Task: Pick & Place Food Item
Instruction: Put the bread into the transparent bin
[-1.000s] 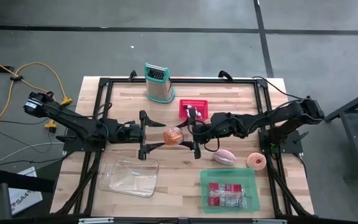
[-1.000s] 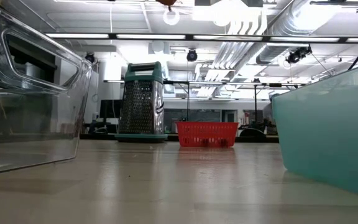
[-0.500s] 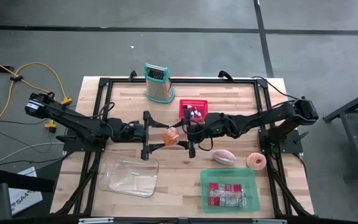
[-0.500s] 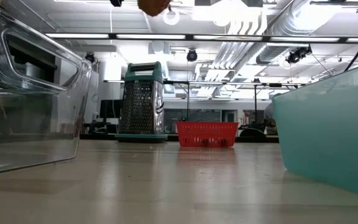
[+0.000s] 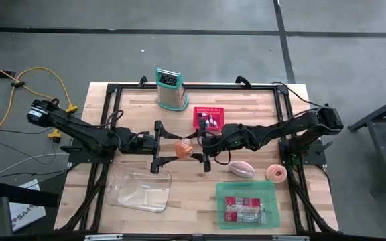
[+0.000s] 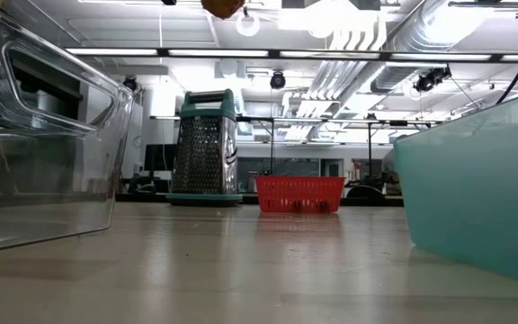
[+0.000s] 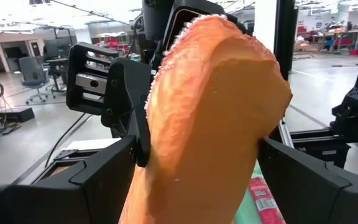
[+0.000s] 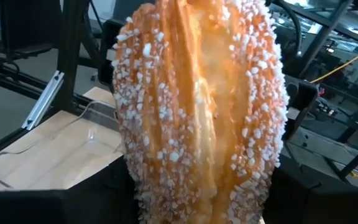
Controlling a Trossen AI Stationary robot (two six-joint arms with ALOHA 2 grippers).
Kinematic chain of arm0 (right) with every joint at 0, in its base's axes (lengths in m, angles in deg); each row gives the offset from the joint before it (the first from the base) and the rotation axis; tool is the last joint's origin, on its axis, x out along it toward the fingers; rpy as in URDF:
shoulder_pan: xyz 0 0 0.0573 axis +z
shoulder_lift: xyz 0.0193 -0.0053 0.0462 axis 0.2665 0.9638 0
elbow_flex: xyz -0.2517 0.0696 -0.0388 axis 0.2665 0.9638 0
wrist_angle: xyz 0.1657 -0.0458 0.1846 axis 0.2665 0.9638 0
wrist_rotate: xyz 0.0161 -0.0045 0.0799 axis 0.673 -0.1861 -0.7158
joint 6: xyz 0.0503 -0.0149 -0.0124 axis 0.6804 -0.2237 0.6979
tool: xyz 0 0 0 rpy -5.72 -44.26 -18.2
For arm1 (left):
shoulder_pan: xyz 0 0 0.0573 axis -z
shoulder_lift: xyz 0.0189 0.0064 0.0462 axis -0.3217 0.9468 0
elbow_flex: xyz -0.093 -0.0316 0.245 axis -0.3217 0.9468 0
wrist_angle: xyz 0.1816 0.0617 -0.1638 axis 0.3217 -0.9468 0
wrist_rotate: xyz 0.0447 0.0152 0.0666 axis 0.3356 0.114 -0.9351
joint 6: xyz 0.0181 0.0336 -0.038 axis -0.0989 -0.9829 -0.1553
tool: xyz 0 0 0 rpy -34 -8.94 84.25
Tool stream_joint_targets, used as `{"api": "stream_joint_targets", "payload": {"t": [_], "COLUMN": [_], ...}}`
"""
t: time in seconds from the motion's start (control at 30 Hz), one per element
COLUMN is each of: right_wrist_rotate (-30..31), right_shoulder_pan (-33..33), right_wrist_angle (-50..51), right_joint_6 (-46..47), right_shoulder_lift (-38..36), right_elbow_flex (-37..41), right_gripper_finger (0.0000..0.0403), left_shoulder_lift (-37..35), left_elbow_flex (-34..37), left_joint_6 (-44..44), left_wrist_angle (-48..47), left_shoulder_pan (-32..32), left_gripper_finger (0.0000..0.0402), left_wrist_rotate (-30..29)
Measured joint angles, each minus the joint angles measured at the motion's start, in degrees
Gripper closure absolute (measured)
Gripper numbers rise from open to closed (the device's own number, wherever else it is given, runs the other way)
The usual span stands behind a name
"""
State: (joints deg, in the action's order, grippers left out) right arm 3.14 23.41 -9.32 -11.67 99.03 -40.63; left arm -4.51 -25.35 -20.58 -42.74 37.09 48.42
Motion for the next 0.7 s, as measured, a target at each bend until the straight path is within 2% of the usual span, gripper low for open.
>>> {"api": "stream_joint_targets", "payload": {"t": [0.7], "right_wrist_rotate": [0.72], "right_shoulder_pan": [-0.03], "right_wrist_angle": [-0.01], "right_joint_6": [1.38], "right_shoulder_lift": [0.00], "right_elbow_flex": [0.00], "right_gripper_finger": [0.0173], "left_shoulder_lift": [0.00], "left_elbow_flex": [0.00], "left_joint_6": [-0.21], "left_wrist_angle": [0.00], "left_shoulder_pan": [-0.02], "left_gripper_finger": [0.0091], "left_wrist_rotate": [0.05]}}
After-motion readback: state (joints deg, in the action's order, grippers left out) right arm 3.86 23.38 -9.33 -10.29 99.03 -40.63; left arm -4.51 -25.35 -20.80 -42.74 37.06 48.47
